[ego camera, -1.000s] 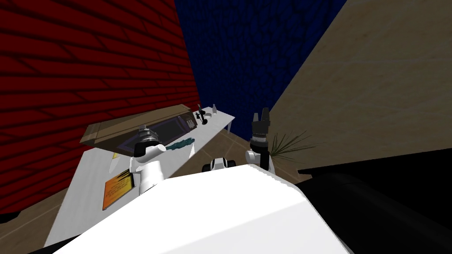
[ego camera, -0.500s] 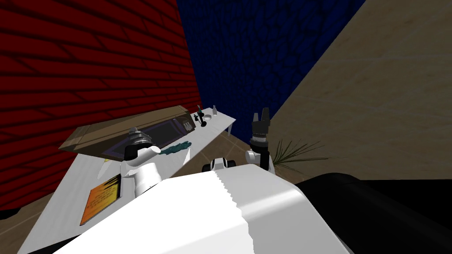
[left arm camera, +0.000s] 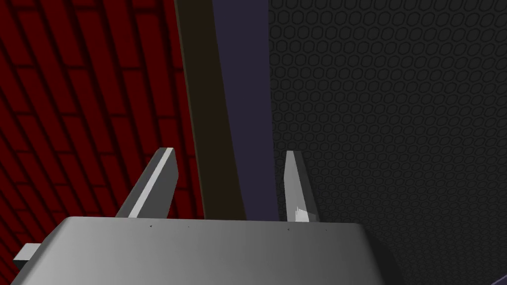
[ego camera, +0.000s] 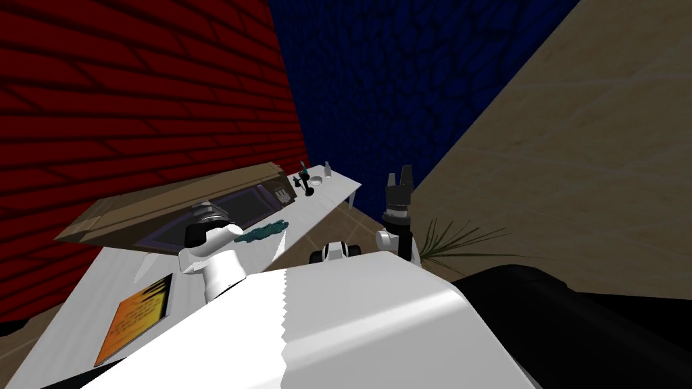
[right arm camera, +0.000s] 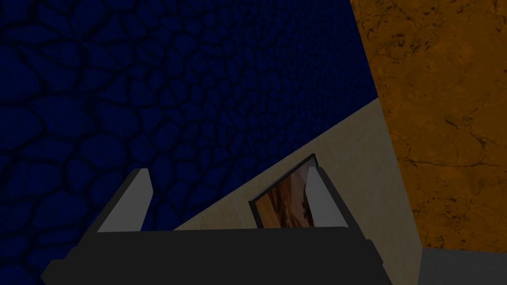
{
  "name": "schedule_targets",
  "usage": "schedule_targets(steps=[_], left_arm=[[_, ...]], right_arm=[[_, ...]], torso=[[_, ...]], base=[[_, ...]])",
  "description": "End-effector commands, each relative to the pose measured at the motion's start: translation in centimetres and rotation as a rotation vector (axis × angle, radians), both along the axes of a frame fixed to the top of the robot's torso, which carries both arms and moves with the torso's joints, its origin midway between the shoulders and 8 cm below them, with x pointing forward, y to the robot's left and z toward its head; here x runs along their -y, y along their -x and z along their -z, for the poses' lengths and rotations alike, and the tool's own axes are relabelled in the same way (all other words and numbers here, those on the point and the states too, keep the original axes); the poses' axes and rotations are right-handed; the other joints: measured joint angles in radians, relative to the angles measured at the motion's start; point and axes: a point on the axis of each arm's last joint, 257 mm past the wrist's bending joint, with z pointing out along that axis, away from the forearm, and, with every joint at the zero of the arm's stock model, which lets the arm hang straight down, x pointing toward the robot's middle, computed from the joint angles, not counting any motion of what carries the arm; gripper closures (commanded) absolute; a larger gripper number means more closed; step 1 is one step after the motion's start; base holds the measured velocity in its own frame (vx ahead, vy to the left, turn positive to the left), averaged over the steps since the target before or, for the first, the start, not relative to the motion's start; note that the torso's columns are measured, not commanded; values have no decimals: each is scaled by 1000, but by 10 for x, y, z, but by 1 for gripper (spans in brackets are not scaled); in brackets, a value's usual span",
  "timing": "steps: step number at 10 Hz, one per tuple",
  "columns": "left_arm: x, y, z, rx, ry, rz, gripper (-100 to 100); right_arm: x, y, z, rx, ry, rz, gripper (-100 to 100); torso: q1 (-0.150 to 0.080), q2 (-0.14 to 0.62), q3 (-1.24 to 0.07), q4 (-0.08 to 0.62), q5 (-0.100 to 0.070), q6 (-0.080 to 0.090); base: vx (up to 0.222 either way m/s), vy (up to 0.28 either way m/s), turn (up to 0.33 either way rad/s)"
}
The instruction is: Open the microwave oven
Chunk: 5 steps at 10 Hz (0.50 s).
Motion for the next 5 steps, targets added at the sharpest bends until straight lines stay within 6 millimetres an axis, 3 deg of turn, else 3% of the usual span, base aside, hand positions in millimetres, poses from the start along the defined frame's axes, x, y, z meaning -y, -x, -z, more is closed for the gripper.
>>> schedule_targets(steps=[1,5], left_arm=[[21,-25,-3,3,0,59,100],[65,-69,-6,4,-3,174,100]], right_arm=[[0,0,0,0,0,0,0],[0,0,0,0,0,0,0]], torso=[[1,2,1,0,0,0],[-4,-4,-2,-1,-1,0]], base=[[-227,87,-114],[-262,153,-107]])
